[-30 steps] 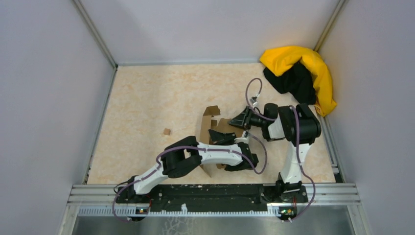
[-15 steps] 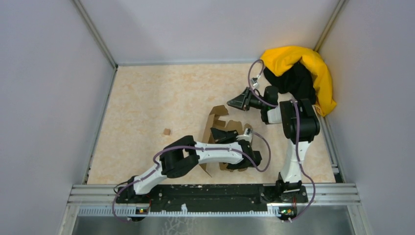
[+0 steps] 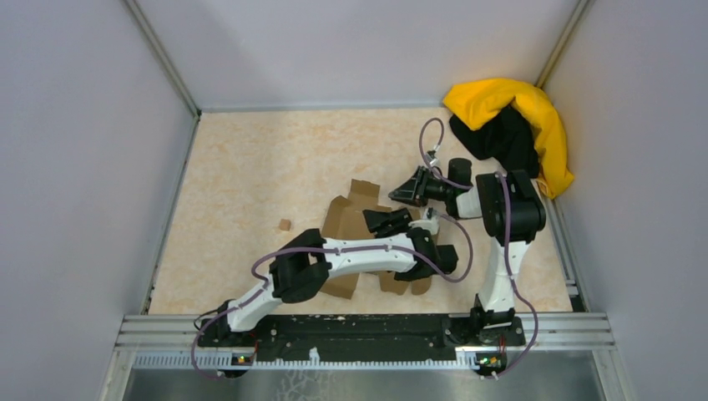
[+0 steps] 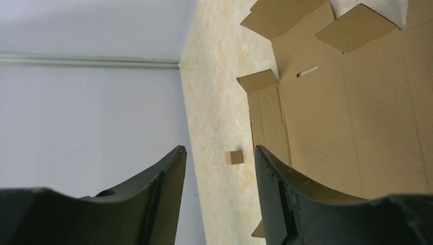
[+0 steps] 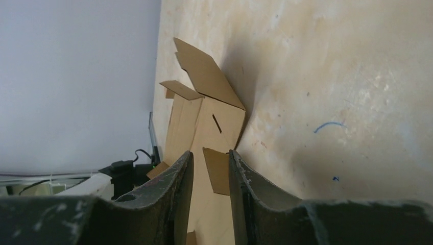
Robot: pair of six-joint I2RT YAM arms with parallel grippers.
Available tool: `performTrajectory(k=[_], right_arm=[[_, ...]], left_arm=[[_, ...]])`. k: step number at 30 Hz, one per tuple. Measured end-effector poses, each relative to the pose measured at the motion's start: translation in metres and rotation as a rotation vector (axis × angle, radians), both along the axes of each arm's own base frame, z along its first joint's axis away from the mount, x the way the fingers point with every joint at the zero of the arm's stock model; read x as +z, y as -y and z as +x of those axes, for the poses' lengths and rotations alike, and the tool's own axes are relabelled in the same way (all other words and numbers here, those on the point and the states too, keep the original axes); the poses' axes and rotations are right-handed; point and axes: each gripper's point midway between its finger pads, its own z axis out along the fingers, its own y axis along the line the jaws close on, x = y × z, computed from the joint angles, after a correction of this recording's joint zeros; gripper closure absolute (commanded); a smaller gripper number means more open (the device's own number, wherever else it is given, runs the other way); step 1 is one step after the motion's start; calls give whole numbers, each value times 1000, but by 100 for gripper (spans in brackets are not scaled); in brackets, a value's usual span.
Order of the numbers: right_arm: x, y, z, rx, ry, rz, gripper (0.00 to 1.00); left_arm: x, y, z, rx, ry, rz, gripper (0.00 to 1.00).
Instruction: Fold the paper box
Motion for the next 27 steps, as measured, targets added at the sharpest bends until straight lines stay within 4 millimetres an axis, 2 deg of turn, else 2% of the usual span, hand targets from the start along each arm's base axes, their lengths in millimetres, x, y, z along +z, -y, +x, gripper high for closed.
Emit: performTrajectory(k=[1, 3, 6, 11, 13, 15, 19, 21, 23, 25, 27], right_arm=[[-3, 1, -2, 0, -8, -9, 69], [-9, 2, -6, 2, -20, -30, 69], [-10, 5, -12, 4, -25, -68, 68], [-3, 12, -17, -1, 13, -152, 57], [2, 15, -19, -7, 32, -186, 51], [6, 19, -23, -15, 47, -217, 45], [9, 24, -32, -22, 58, -288, 34], [10, 26, -37, -22, 64, -323, 29], [13, 27, -42, -18, 72, -348, 29], [16, 29, -44, -19, 78, -366, 30], [16, 31, -46, -23, 77, -379, 32]], left_arm=[[2, -1, 1, 8, -17, -23, 29], [7, -6, 4, 28, -59, -85, 3], [25, -32, 20, 84, -146, -287, 1], [63, -110, 56, 180, -203, -707, 1], [68, -128, 64, 188, -220, -831, 1], [60, -126, 67, 157, -268, -920, 1], [14, -108, 62, 102, -445, -1022, 1], [-16, -112, 59, 106, -542, -1074, 1], [-35, -122, 58, 123, -597, -1124, 1], [-45, -131, 58, 133, -633, -1179, 1], [-46, -136, 61, 126, -639, -1223, 3]])
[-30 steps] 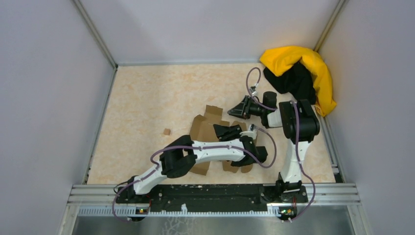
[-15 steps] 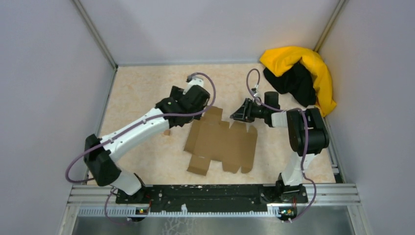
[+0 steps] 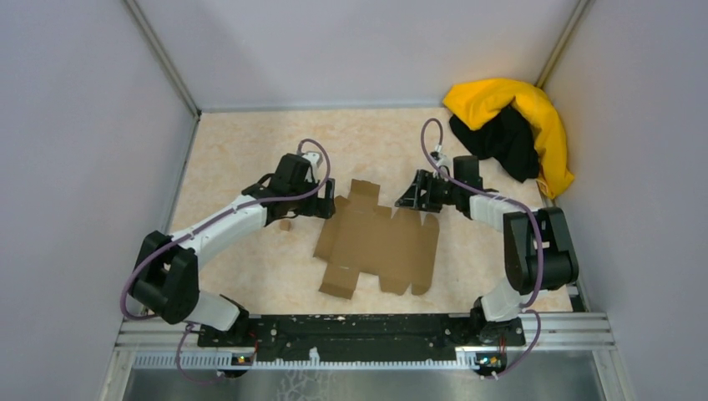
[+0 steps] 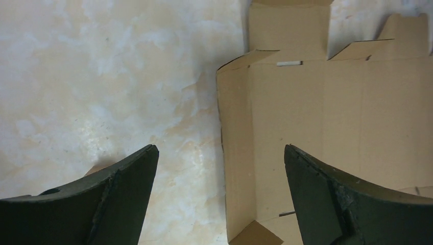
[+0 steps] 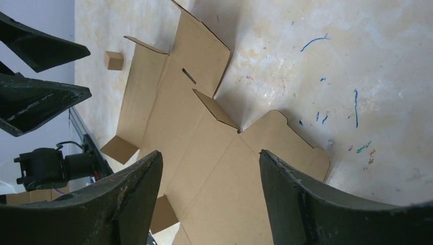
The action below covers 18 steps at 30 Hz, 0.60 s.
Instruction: Fold the paper box
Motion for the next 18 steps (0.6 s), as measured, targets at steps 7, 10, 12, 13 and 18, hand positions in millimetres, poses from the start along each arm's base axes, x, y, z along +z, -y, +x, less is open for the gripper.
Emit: performTrajectory(k=[7, 10, 12, 13, 18], right_arm=[[-3, -1, -3, -3, -16, -17, 36], [-4, -5, -5, 7, -15, -19, 37], [-4, -7, -6, 13, -16, -19, 38], [-4, -7, -7, 14, -17, -19, 38], [-9, -7, -10, 16, -26, -21, 38]], left_arm=[[-1, 17, -1, -78, -3, -144, 7], [-3, 22, -3, -106, -16, -181, 9], [-6, 24, -2, -113, -24, -192, 10], [-8, 24, -2, -112, -29, -195, 11], [-26, 17, -2, -83, -70, -199, 17]])
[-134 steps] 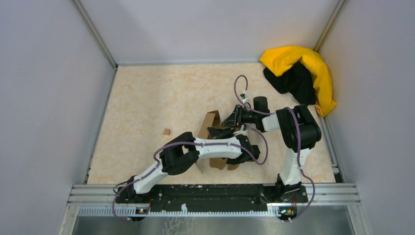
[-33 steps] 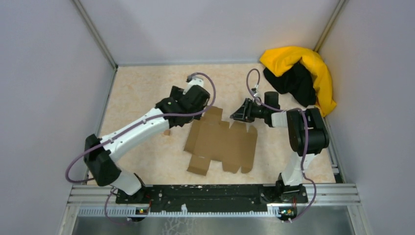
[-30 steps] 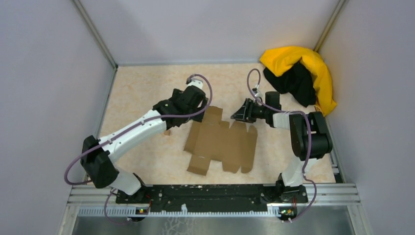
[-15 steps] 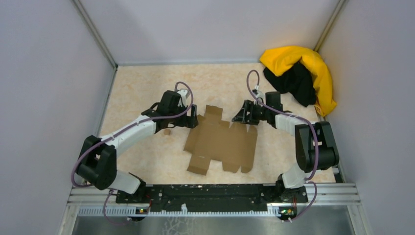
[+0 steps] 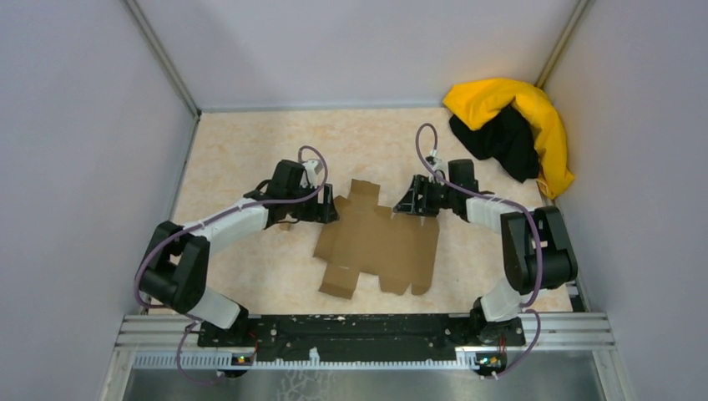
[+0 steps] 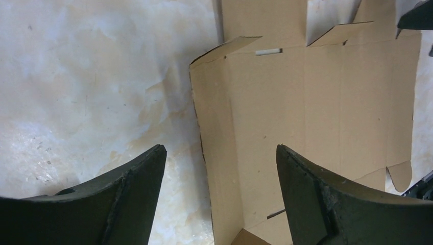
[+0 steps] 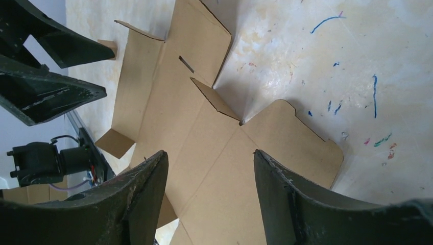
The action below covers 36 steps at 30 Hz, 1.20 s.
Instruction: Fold the paper box
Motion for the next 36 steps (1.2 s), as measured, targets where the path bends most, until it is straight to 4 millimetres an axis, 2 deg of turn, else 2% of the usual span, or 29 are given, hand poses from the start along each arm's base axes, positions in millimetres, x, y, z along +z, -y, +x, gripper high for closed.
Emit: performTrajectory(k=[8, 13, 19, 22, 26, 31, 32, 34, 36], right_arm=[[-2, 0, 0, 0, 7, 2, 39], [-6, 0, -1, -1, 4, 6, 39], [-9, -1, -2, 1, -2, 13, 40], [-8, -2, -1, 2, 4, 14, 40], [-10, -2, -1, 4, 5, 15, 40], [-18, -2, -3, 4, -15, 13, 40], [-20, -2, -3, 5, -19, 13, 40], [-23, -2, -3, 6, -26, 13, 40], [-26, -2, -4, 6, -33, 11, 40]], left_arm=[[-24, -4, -14, 39, -68, -28, 28], [-40, -8, -28, 64, -104, -47, 39], [-40, -4, -31, 77, -95, -96, 53], [-38, 0, -30, 78, -86, -110, 68], [-39, 5, -29, 69, -80, -117, 83], [-39, 14, -28, 42, -84, -108, 86], [-39, 16, -27, 39, -83, -107, 88], [-36, 19, -24, 31, -75, -106, 100], [-34, 21, -22, 26, -67, -105, 100]])
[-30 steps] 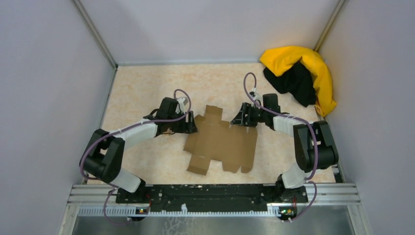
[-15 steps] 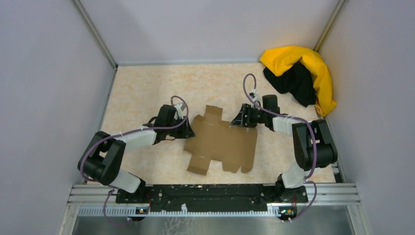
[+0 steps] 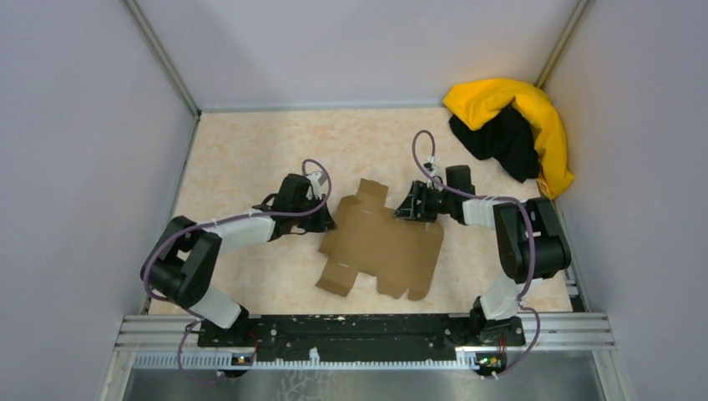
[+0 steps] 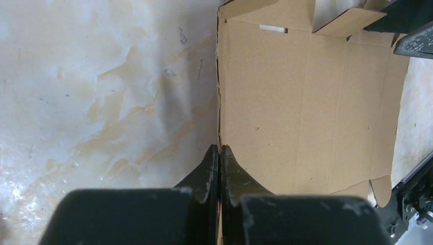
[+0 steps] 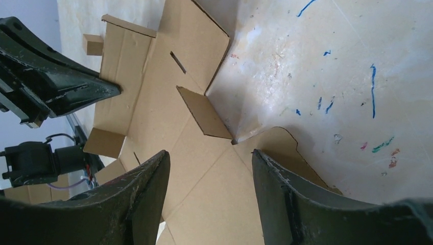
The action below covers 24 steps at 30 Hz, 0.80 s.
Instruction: Fold the paper box
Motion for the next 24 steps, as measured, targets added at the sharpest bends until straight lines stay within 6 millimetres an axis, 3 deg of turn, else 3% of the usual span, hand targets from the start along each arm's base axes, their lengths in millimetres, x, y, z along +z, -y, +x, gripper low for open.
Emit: performTrajectory(k=[6, 14, 19, 24], right_arm=[[0, 0, 1, -6, -1, 4, 40], [24, 8, 14, -71, 35, 41, 40], [39, 24, 43, -171, 55, 90, 42], [52, 20, 95, -205, 91, 166, 44]], left_arm=[[8, 0, 12, 3, 28, 58, 100], [47, 1, 60, 30, 169, 209, 100], [65, 8, 92, 29, 265, 371, 100], [68, 25, 114, -12, 340, 582, 100]])
